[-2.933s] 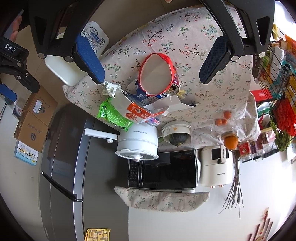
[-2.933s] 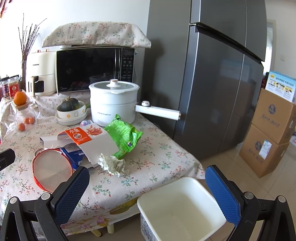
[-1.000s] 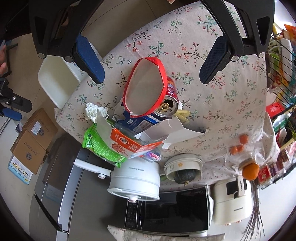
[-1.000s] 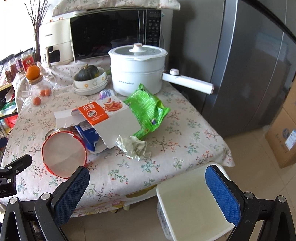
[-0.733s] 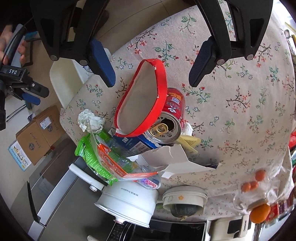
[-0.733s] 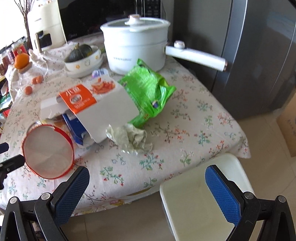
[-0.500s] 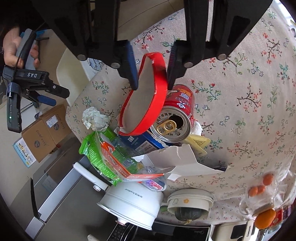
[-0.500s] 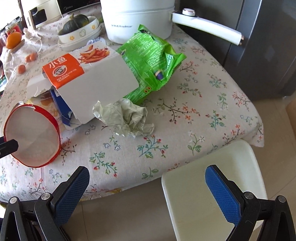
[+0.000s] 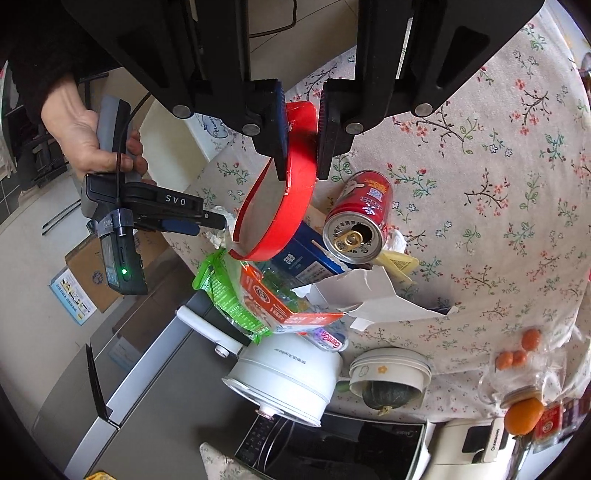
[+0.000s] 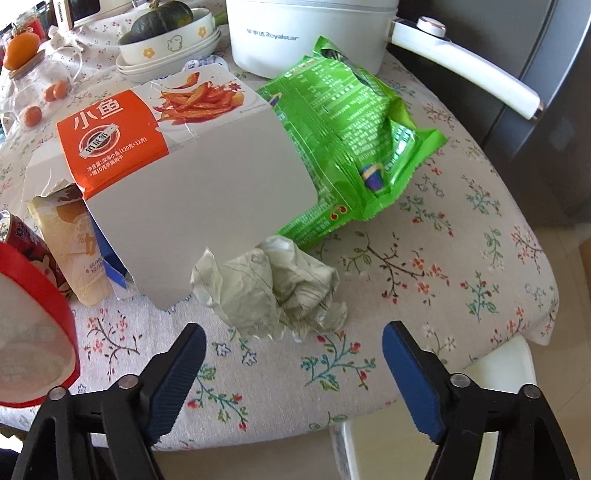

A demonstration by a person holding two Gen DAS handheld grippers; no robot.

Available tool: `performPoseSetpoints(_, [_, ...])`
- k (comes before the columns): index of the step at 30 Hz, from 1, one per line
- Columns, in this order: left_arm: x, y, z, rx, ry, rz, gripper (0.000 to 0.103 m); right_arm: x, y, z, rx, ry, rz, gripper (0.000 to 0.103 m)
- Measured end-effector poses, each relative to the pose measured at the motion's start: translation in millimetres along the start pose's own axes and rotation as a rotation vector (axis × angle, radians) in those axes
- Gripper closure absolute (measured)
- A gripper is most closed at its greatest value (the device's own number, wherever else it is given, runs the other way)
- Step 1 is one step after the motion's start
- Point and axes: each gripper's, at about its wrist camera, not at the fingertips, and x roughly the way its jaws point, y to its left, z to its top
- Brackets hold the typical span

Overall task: Collect trash
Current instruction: 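Grasp the red-rimmed lid with the left tool while the right tool grasps the crumpled white tissue, then carry the lid and tissue over the white bin and open both tools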

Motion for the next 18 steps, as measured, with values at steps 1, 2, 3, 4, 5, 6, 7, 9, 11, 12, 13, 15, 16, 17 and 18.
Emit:
performPoseSetpoints(1, [-0.3, 2.0, -0.3, -0.009, 0.002, 0.001, 0.089, 2.9, 1.3, 3.0, -0.004, -0.004, 0.002, 0.033])
performPoseSetpoints(2, [0.1, 4.1, -0.9, -0.013, 0.003, 0.004, 0.089, 5.8, 2.3, 5.6, -0.006, -0.007, 0.005, 0.036])
performPoseSetpoints(3, [-0.2, 5.0, -1.3, -0.015, 0.002, 0.006, 0.089, 8.3, 3.1, 8.1, -0.010, -0.013, 0.017, 0.046])
performPoseSetpoints(4, [-0.2, 5.5, -1.0, -0.016, 0.002, 0.009, 0.089, 10.3, 4.0, 10.1, -0.018, -0.018, 0.030, 0.061])
performPoseSetpoints(5, [-0.4, 5.5, -0.6, -0.016, 0.000, 0.010, 0.089, 11.8, 4.9, 11.7, -0.029, -0.021, 0.035, 0.068])
performPoseSetpoints(6, [-0.1, 5.4, -0.5, -0.017, 0.000, 0.013, 0.089, 12.6, 6.0, 12.6, -0.036, -0.021, 0.031, 0.082])
performPoseSetpoints(7, [0.3, 5.5, -0.2, -0.018, 0.001, 0.015, 0.089, 12.8, 5.1, 13.1, -0.036, -0.018, 0.031, 0.089])
performPoseSetpoints(9, [1.6, 5.4, 0.0, -0.021, 0.004, 0.018, 0.089, 9.4, 0.9, 13.3, -0.014, -0.021, 0.042, 0.092])
performPoseSetpoints(11, [2.7, 4.6, 0.0, -0.020, 0.005, 0.021, 0.089, 0.8, -4.4, 12.8, 0.010, -0.036, 0.056, 0.094])
performPoseSetpoints(12, [3.1, 3.8, -0.1, -0.019, 0.005, 0.023, 0.089, -4.4, -6.5, 11.7, 0.018, -0.045, 0.065, 0.095])
performPoseSetpoints(13, [3.3, 3.2, -0.2, -0.019, 0.005, 0.022, 0.089, -9.8, -8.8, 10.7, 0.024, -0.055, 0.071, 0.096])
performPoseSetpoints(15, [3.9, -0.4, -0.3, -0.017, 0.004, 0.019, 0.089, -19.3, -12.9, 6.3, 0.033, -0.066, 0.078, 0.097])
performPoseSetpoints(16, [4.5, -2.9, -0.2, -0.014, 0.004, 0.015, 0.089, -23.3, -15.0, 3.9, 0.035, -0.068, 0.077, 0.098])
performPoseSetpoints(17, [5.0, -5.8, 0.0, -0.010, 0.004, 0.010, 0.089, -27.1, -17.6, 1.0, 0.040, -0.070, 0.077, 0.098])
performPoseSetpoints(18, [5.6, -9.7, 0.2, -0.004, 0.004, 0.004, 0.089, -30.8, -20.8, -1.8, 0.048, -0.072, 0.080, 0.098])
